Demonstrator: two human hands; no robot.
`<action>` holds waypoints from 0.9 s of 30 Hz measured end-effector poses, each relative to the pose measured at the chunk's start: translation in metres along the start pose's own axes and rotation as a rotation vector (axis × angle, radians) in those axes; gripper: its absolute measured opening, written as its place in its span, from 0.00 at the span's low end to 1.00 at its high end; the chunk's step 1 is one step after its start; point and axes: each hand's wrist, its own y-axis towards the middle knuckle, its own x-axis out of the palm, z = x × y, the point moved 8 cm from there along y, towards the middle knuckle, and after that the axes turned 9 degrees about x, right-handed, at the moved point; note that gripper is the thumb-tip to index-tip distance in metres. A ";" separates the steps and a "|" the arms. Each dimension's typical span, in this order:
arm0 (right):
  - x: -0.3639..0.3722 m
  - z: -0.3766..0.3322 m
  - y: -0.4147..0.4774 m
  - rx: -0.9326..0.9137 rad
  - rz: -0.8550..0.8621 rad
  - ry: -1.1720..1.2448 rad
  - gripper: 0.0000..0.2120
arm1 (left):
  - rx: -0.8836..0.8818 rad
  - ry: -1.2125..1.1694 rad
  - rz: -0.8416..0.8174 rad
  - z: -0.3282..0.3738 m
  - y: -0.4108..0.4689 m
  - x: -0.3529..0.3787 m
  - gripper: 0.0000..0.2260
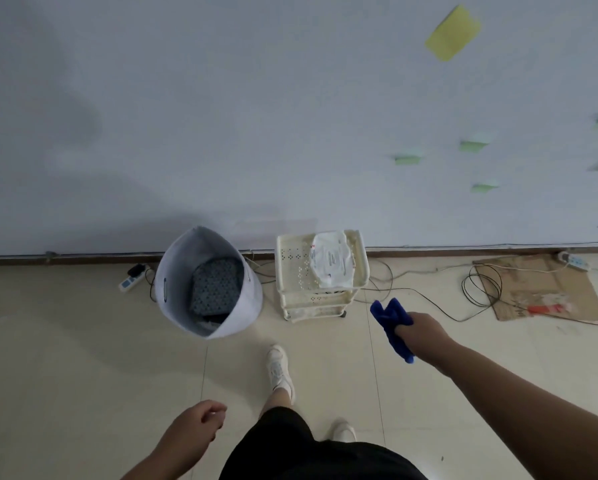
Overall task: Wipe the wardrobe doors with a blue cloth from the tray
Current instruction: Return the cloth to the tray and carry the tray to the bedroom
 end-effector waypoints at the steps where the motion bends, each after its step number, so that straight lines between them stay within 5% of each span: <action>1: 0.000 -0.006 0.008 0.022 0.004 0.006 0.09 | 0.013 0.007 -0.013 0.009 0.019 -0.009 0.05; 15: 0.017 -0.006 0.057 0.337 -0.111 0.027 0.12 | 0.195 0.216 -0.111 0.172 0.218 -0.106 0.05; 21: 0.020 -0.064 0.119 0.282 -0.177 -0.035 0.08 | 0.082 0.129 -0.169 0.146 0.231 -0.069 0.04; 27: 0.047 -0.183 0.187 0.021 -0.148 -0.143 0.10 | -0.001 0.089 -0.180 0.107 0.235 -0.045 0.07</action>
